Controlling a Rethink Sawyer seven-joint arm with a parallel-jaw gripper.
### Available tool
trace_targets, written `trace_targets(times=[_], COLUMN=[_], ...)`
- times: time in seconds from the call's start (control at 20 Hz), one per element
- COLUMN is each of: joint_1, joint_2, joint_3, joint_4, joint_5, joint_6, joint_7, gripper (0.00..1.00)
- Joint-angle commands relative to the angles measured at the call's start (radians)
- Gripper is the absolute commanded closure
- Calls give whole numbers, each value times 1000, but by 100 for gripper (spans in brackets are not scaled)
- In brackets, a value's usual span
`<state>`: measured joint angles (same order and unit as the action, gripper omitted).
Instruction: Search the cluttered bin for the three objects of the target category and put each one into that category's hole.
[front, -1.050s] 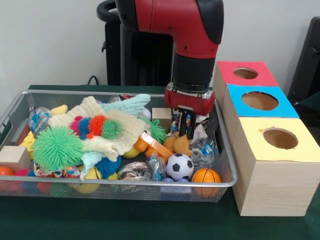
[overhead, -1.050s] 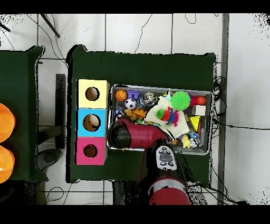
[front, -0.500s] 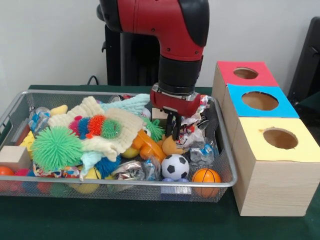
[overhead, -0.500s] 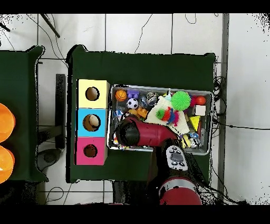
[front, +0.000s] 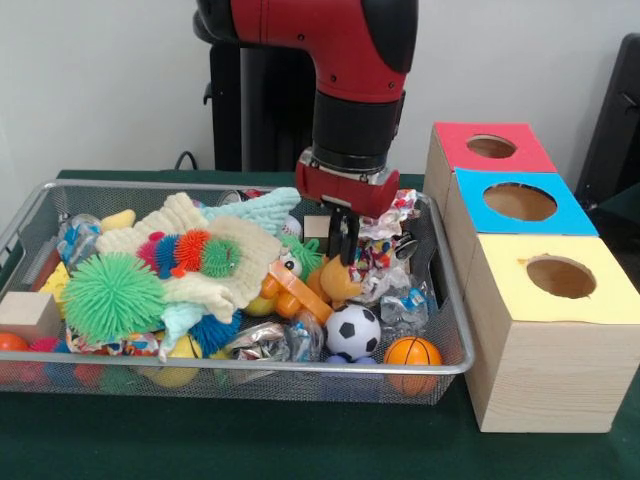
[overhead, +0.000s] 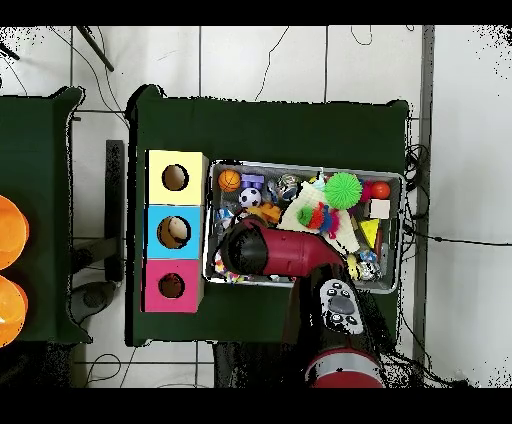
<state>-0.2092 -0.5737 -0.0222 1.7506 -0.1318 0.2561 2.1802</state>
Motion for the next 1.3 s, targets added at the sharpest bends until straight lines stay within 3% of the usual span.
trace_targets(times=[0.05, 0.55, 1.3], joint_1=[4, 57, 79], joint_2=[-100, -242, -283], joint_3=[8, -37, -54], joint_4=[2, 68, 81], joint_5=[19, 27, 28], joint_6=[138, 263, 302], joint_7=[60, 91, 101], gripper=[100, 100, 100])
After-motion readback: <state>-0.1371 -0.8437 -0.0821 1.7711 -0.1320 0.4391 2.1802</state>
